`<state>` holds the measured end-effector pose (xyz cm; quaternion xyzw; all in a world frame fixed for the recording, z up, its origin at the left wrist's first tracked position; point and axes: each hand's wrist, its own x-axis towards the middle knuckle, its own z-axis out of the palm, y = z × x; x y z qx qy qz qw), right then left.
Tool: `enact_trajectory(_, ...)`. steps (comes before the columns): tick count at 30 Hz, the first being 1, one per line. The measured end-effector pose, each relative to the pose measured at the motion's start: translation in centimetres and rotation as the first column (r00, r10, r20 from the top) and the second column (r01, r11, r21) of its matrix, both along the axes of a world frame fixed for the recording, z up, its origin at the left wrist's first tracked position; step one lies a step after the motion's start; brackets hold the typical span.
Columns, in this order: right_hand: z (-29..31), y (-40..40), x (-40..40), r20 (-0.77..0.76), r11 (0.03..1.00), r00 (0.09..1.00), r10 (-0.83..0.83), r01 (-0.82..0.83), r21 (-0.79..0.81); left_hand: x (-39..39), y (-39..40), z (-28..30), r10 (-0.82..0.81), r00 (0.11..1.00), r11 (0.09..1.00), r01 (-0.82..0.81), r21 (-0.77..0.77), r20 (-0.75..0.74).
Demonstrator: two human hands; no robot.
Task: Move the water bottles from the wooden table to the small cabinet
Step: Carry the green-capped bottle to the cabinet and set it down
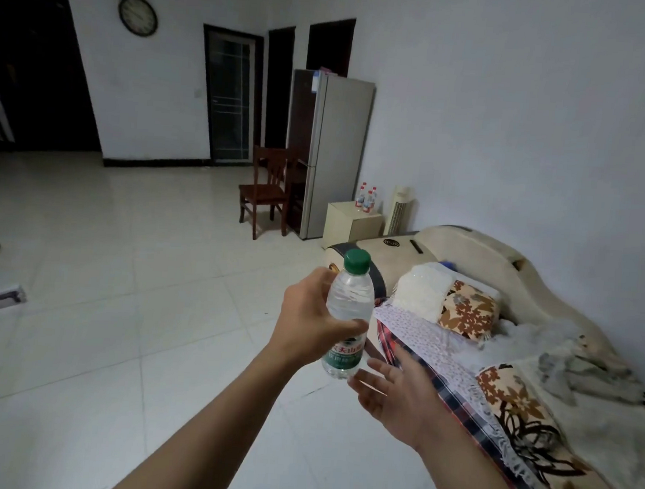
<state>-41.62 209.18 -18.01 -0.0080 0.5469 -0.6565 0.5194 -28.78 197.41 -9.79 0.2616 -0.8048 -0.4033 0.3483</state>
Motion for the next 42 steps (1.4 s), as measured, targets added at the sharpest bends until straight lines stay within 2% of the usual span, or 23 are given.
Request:
enact_trajectory(12, -0.7, -15.0, -2.9, -0.022, 0.994, 0.998, 0.066, -0.064, 0.083, -1.5, -14.5, -0.8, 0.047, 0.999, 0.999, -0.047, 0.02, -0.01)
enact_trajectory(26, -1.7, -32.7, -17.7, 0.077, 0.984, 0.981, 0.177, -0.177, -0.004, -16.7, -31.2, 0.1, 0.108, 0.988, 0.994, -0.106, -0.022, 0.11)
enact_trajectory(34, -1.6, -42.5, -23.5, 0.079, 0.989, 0.986, 0.146, -0.147, 0.007, -21.5, -42.5, -0.2, 0.1, 0.993, 0.995, -0.101, 0.003, 0.063)
enact_trajectory(42, -0.8, -56.1, -26.0, 0.0, 0.995, 0.995, 0.101, -0.101, 0.013, -24.1, -56.8, -1.0, 0.034, 0.999, 0.999, -0.034, -0.005, 0.001)
